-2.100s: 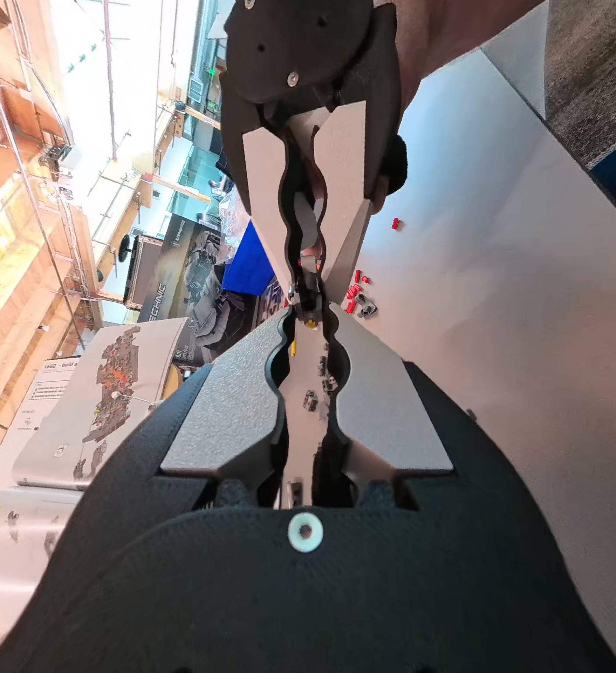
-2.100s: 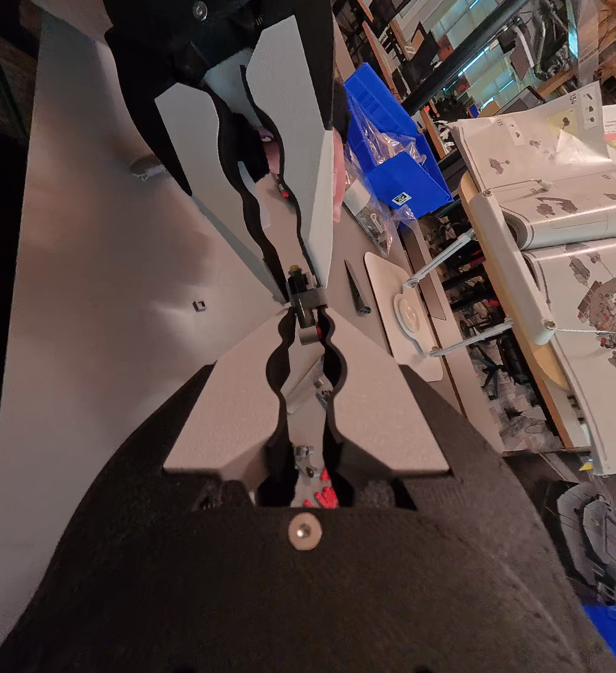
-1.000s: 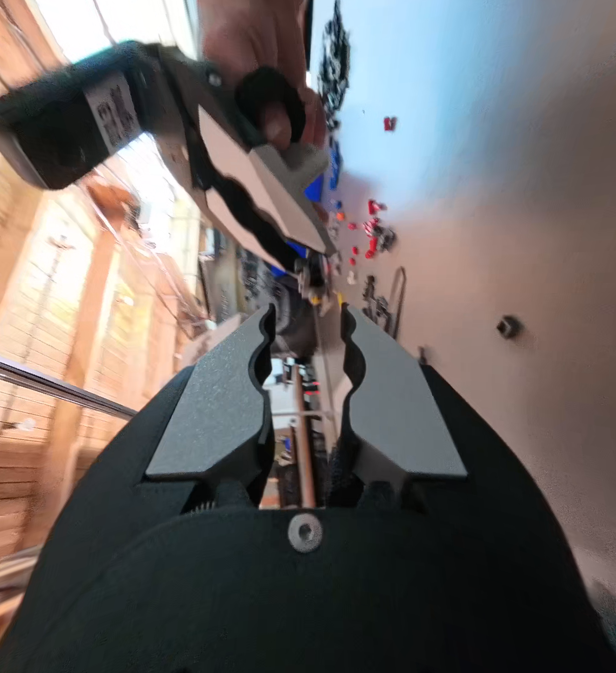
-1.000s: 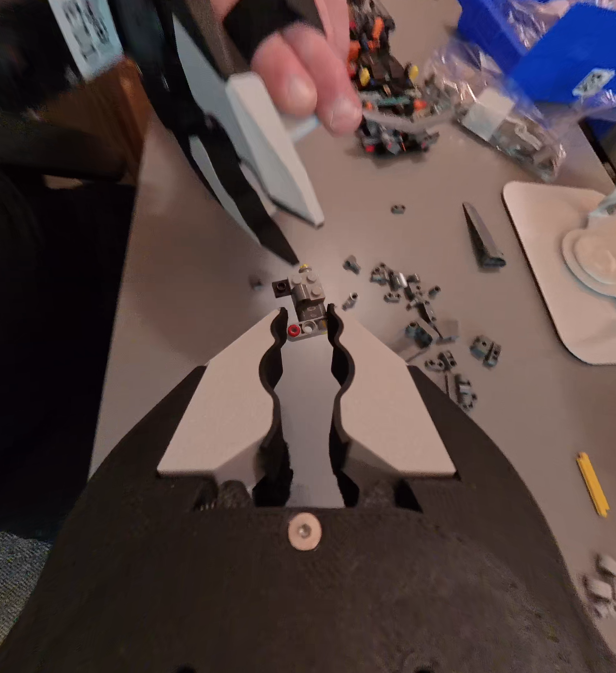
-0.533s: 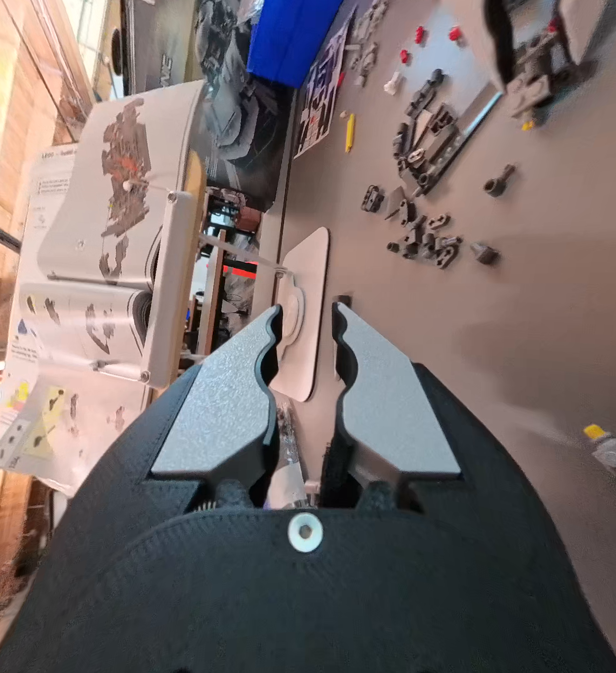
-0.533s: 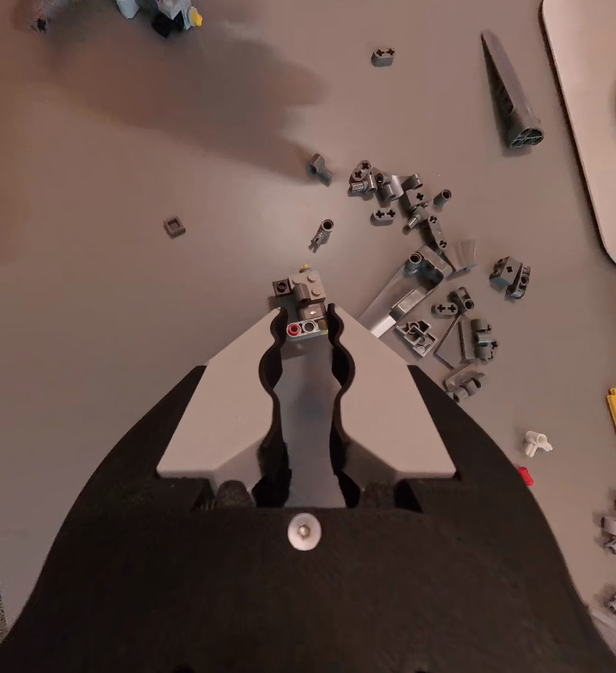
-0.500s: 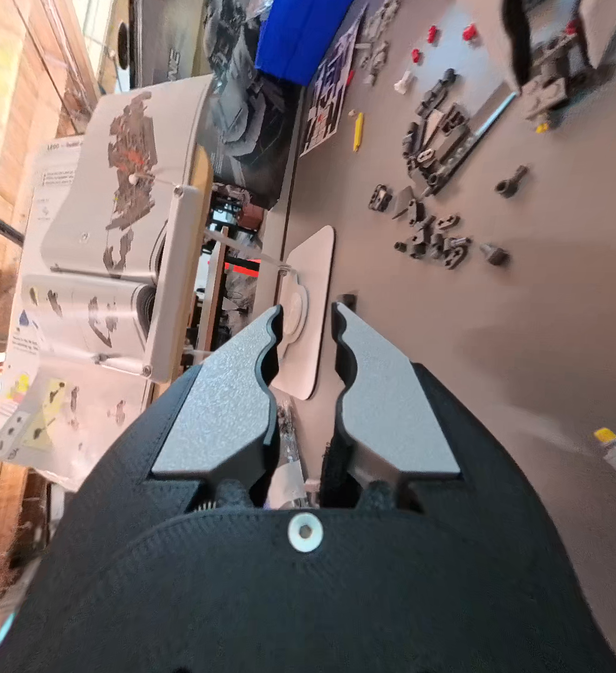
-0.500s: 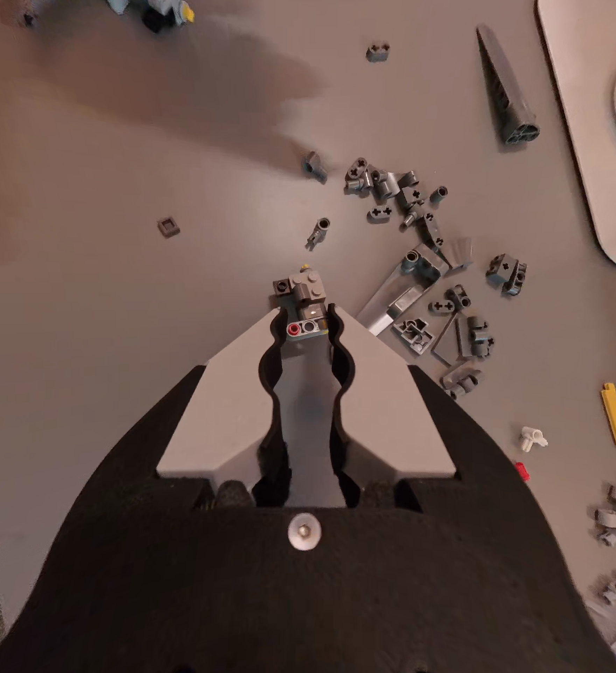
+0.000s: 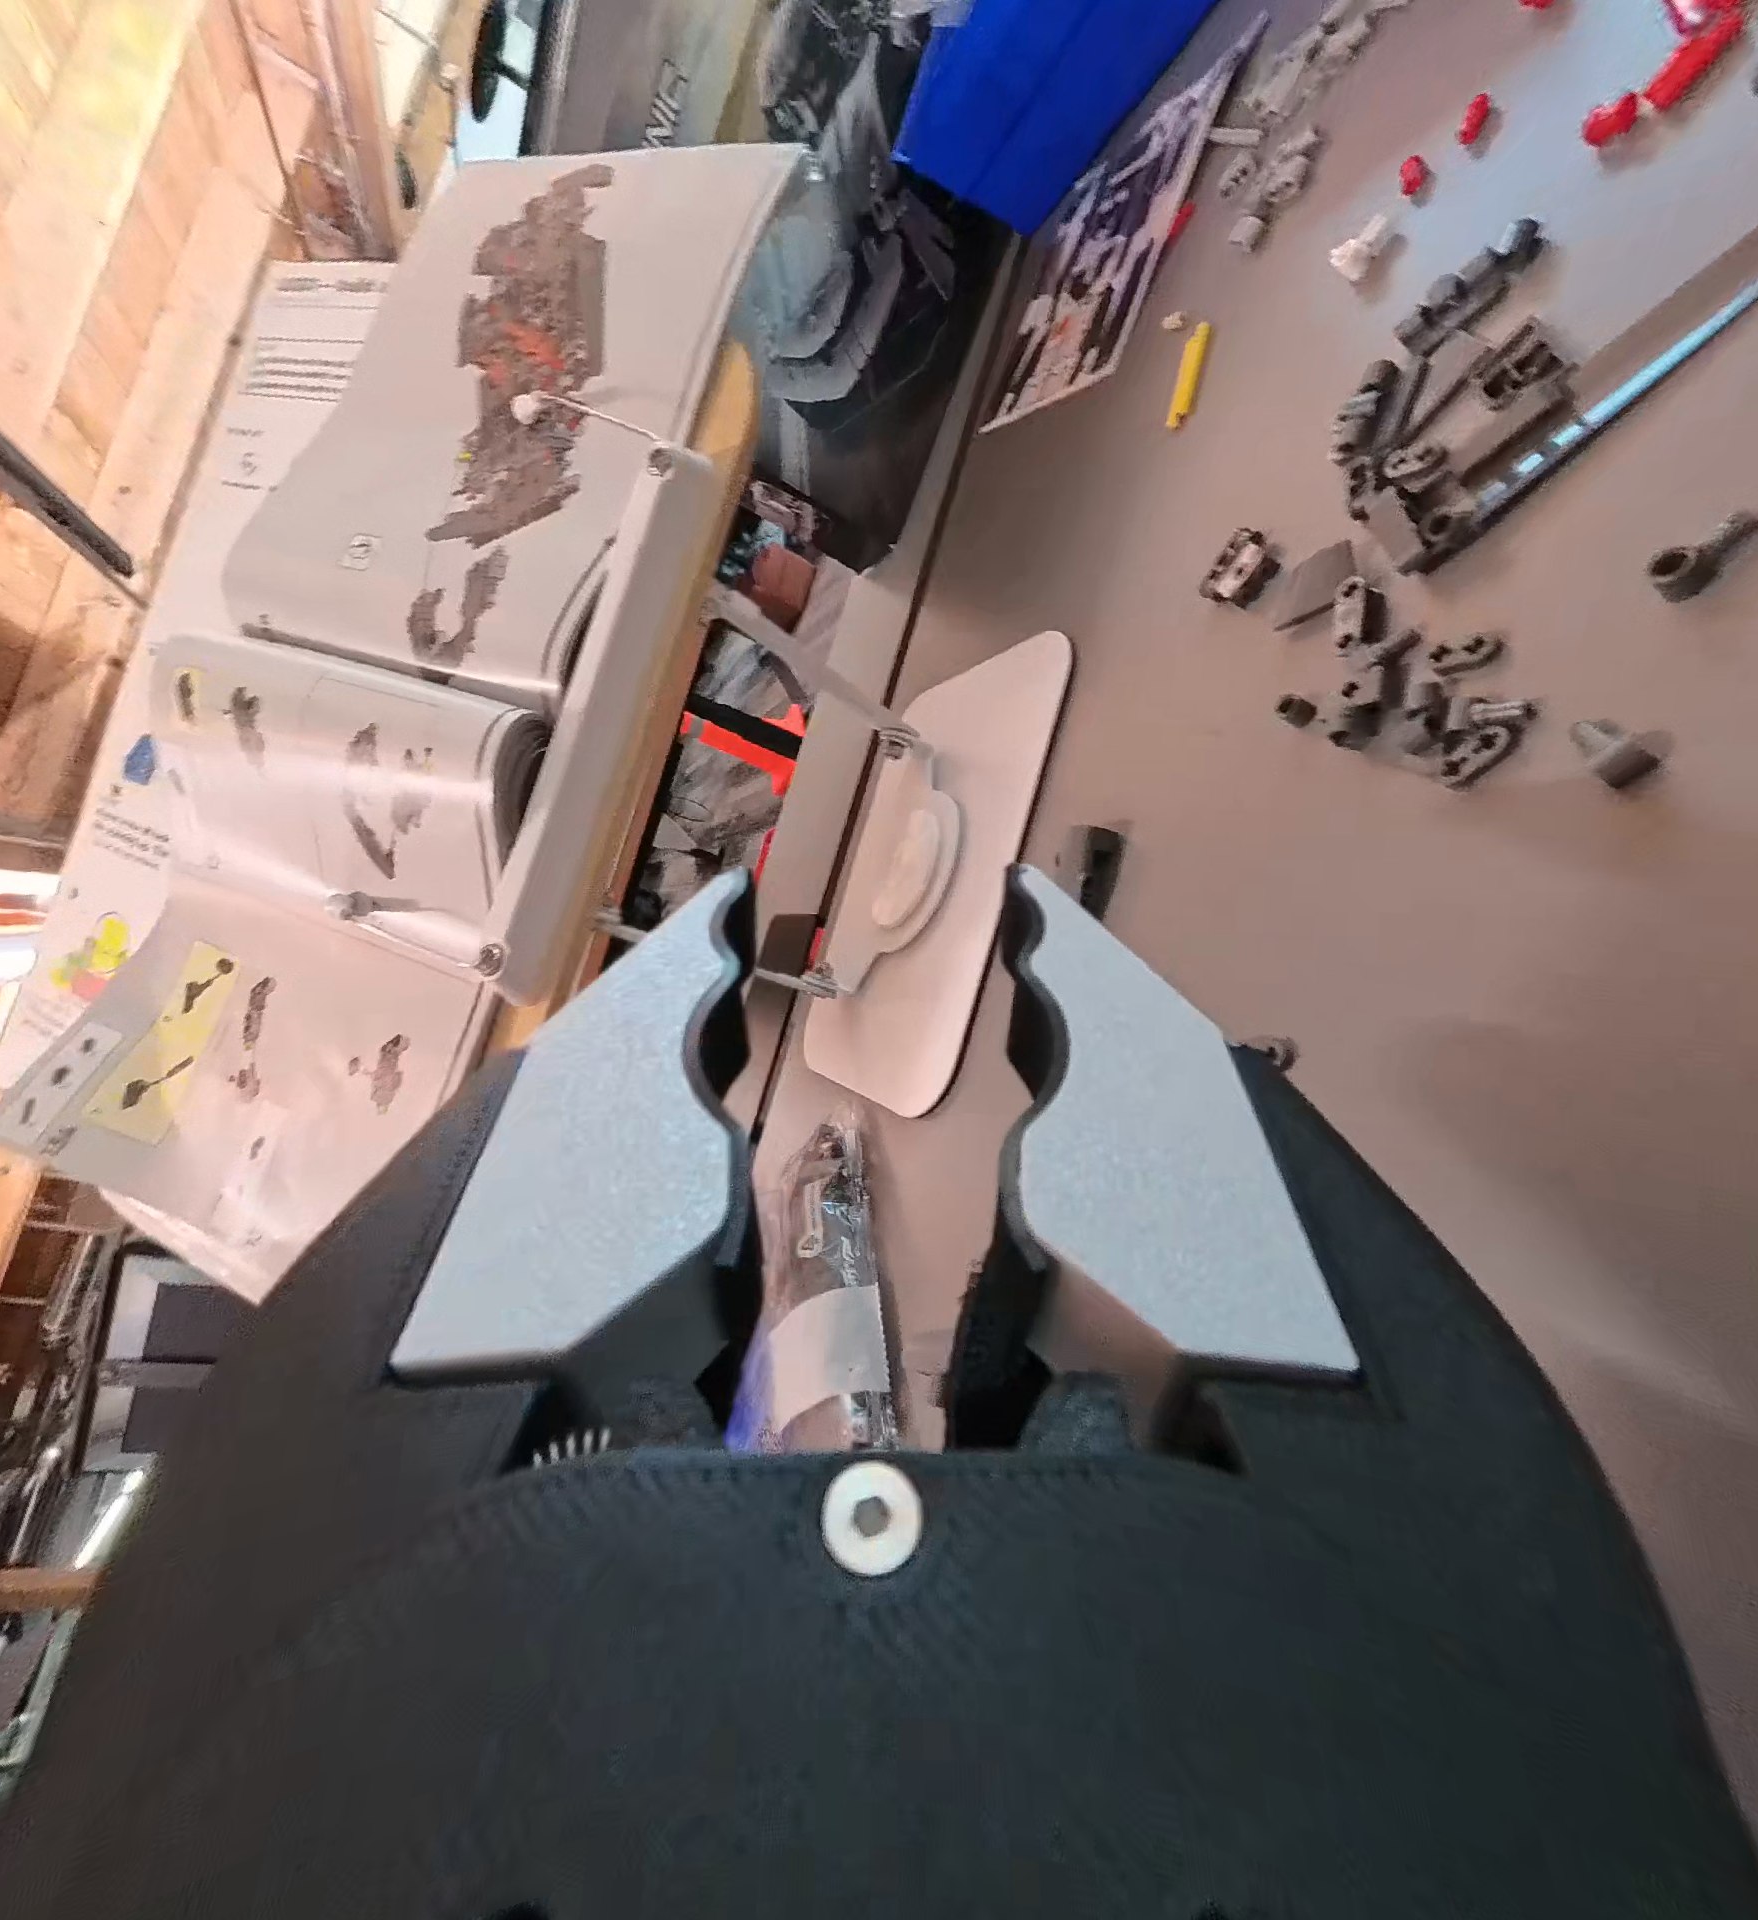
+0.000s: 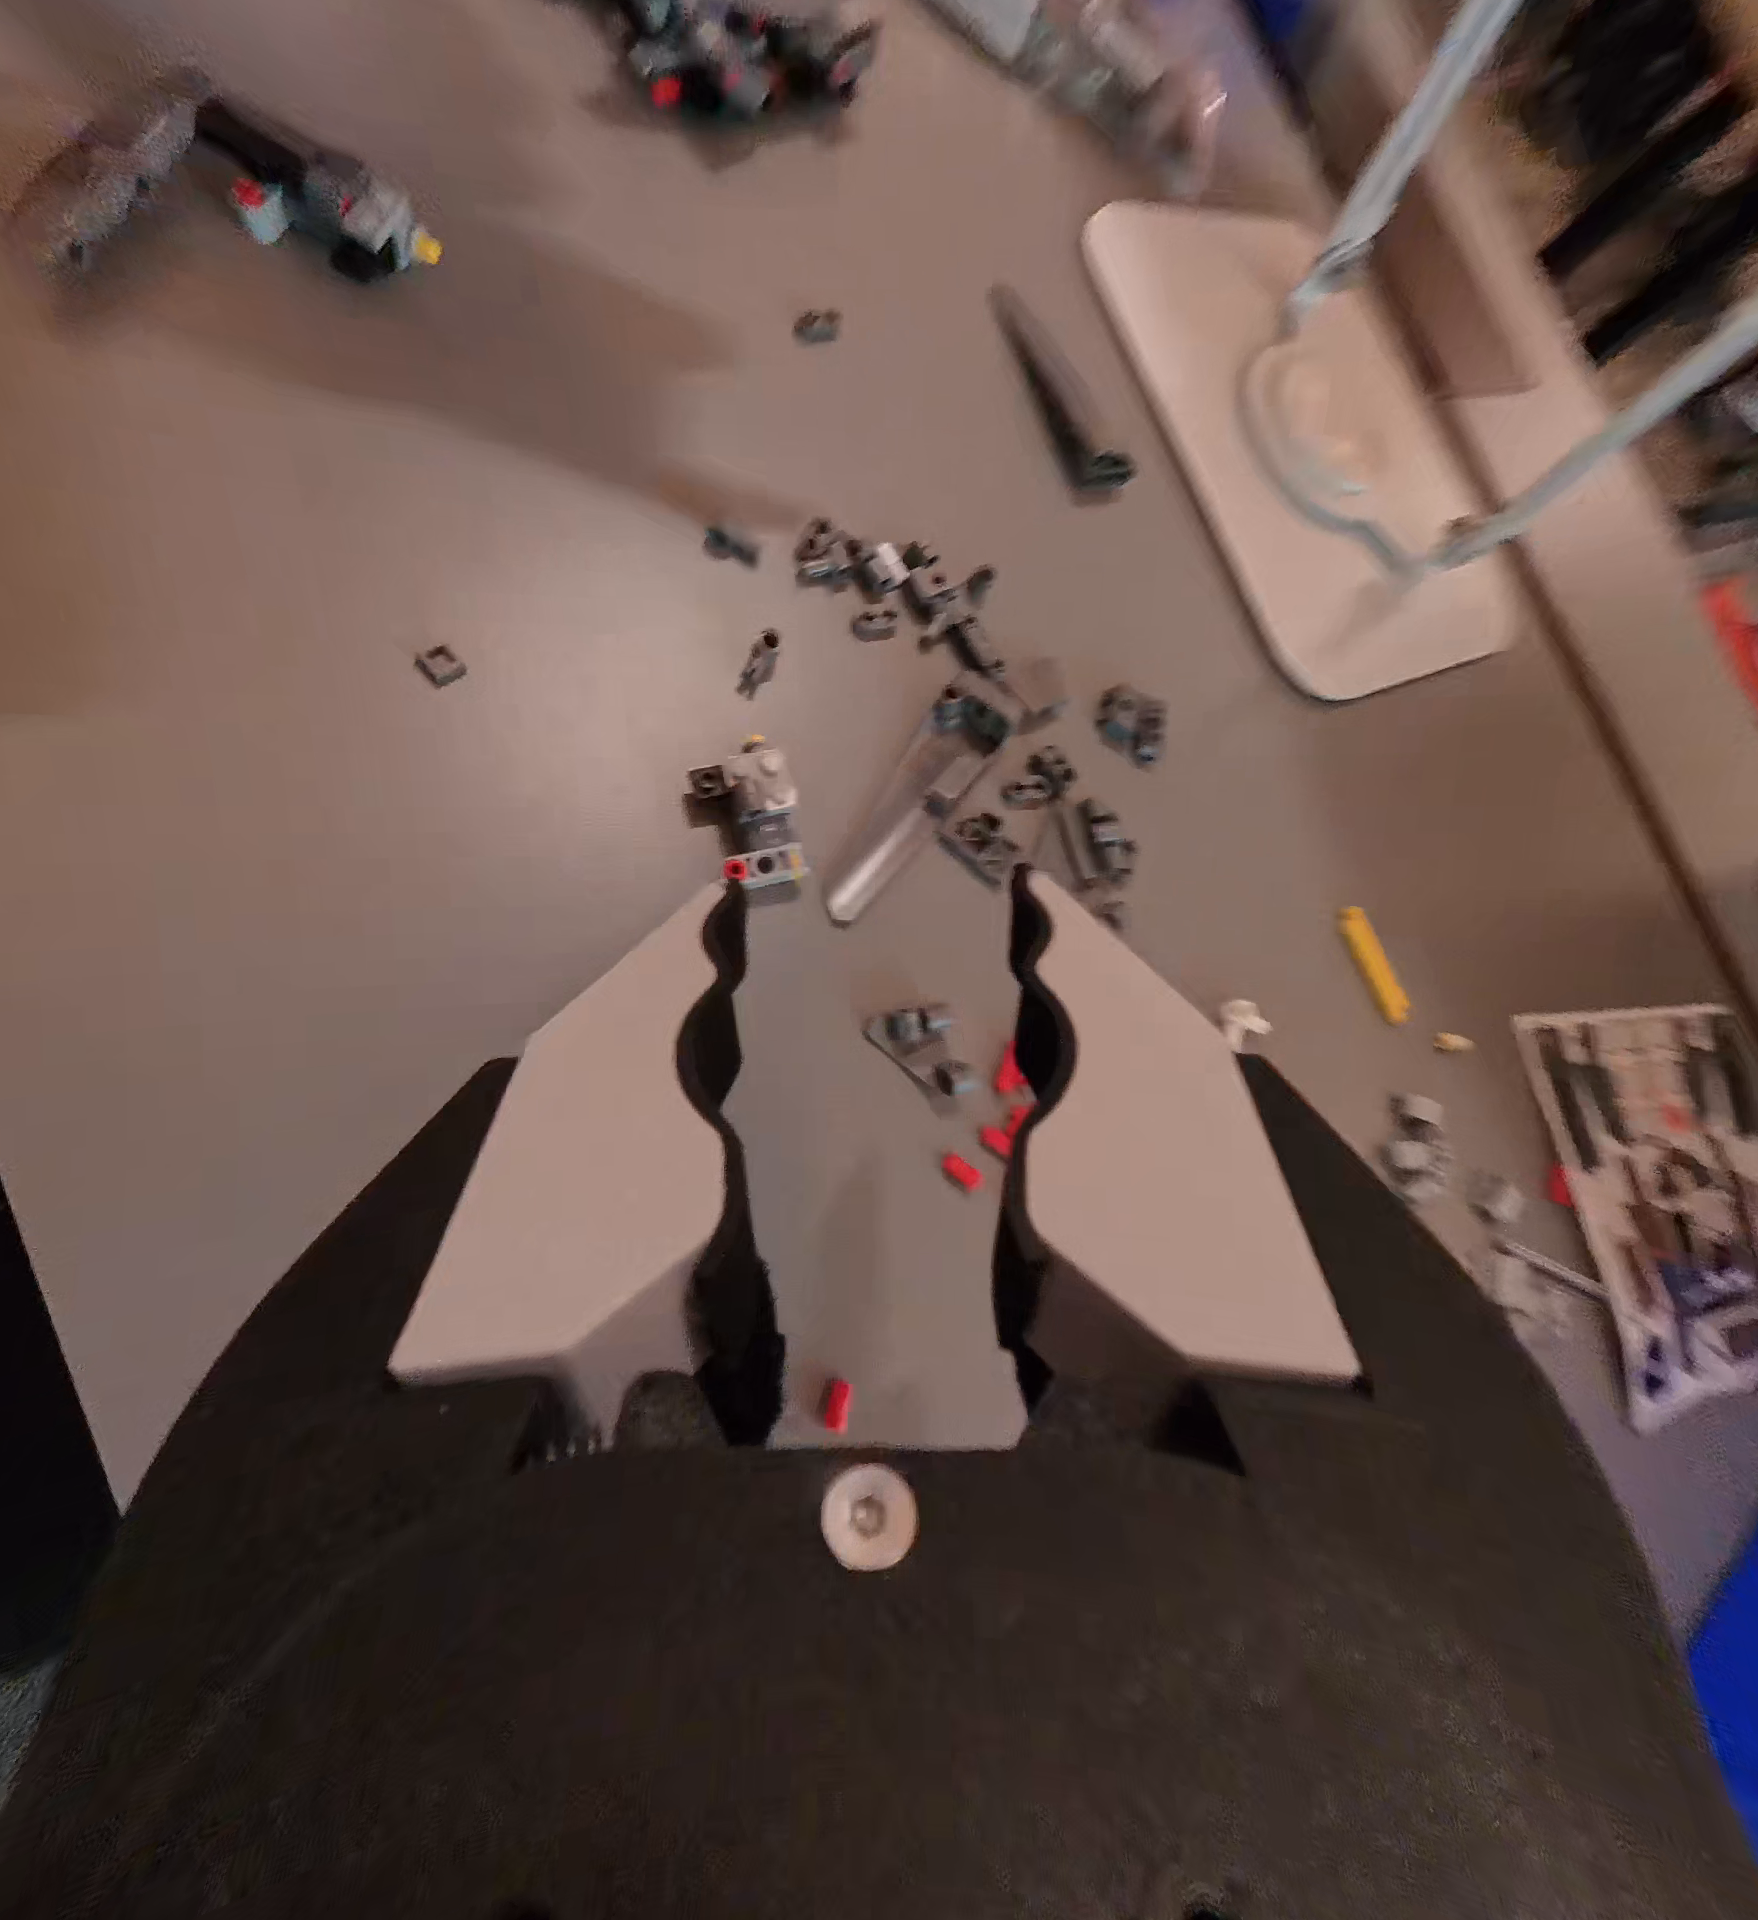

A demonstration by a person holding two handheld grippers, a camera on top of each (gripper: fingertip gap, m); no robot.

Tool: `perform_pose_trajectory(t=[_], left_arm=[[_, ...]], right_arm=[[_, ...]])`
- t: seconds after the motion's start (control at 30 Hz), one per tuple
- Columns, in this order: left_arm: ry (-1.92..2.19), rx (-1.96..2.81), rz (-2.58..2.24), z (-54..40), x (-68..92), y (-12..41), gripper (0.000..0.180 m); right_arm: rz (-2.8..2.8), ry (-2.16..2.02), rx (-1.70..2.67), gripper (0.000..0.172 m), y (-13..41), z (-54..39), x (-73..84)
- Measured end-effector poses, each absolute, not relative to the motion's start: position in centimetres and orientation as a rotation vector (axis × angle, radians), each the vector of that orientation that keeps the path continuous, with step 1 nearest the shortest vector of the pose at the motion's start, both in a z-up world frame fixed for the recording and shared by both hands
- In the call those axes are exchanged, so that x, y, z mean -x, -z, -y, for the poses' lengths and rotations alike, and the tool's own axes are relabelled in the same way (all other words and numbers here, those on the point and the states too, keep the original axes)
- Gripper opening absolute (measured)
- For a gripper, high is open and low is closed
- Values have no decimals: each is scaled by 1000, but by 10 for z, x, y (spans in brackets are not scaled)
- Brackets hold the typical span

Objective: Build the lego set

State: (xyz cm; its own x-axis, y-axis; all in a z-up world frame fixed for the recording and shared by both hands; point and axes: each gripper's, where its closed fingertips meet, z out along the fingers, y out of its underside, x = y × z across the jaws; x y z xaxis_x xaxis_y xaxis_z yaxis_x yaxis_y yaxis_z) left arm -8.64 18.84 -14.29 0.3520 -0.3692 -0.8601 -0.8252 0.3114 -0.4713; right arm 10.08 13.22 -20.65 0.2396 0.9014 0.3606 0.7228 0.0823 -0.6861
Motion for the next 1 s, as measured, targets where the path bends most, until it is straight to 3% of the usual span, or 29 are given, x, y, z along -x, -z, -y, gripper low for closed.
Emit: perform_pose_trajectory(t=[0.13, 0.17, 0.23, 0.27, 0.3, 0.33, 0.53, 0.57, 0.6, 0.63, 0.77, 0.93, 1.0], left_arm=[[-431, 1266, -1112, -193, 94, 118, 82], [-443, 1253, -1089, -193, 96, 111, 78], [-456, 1184, -1012, -187, 99, 92, 53], [-471, 1182, -980, -186, 102, 86, 47], [-479, 1163, -973, -183, 103, 82, 22], [-483, 1107, -955, -177, 103, 74, 0], [-486, 1156, -886, -182, 118, 77, 0], [-471, 1154, -880, -184, 118, 79, 0], [-448, 1174, -882, -186, 118, 84, 10], [-425, 1193, -889, -188, 118, 89, 27], [-414, 1229, -926, -196, 120, 110, 53], [-421, 1301, -987, -204, 115, 133, 71], [-422, 1297, -994, -205, 113, 136, 70]], right_arm=[[1315, -50, 1574, 83, 171, -146, -134], [1260, 21, 1523, 75, 160, -150, -143], [1157, 104, 1461, 65, 143, -156, -159], [1108, 123, 1447, 44, 137, -159, -166], [1060, 142, 1396, 10, 126, -160, -171], [1030, 164, 1344, 0, 118, -160, -175], [991, 238, 1313, 0, 114, -178, -187], [984, 215, 1323, 12, 118, -182, -185], [983, 177, 1345, 25, 123, -185, -182], [989, 141, 1361, 26, 129, -188, -177], [1001, 14, 1347, 32, 145, -189, -158], [1015, 2, 1352, 55, 165, -203, -146], [1028, -8, 1312, 47, 158, -204, -142]])
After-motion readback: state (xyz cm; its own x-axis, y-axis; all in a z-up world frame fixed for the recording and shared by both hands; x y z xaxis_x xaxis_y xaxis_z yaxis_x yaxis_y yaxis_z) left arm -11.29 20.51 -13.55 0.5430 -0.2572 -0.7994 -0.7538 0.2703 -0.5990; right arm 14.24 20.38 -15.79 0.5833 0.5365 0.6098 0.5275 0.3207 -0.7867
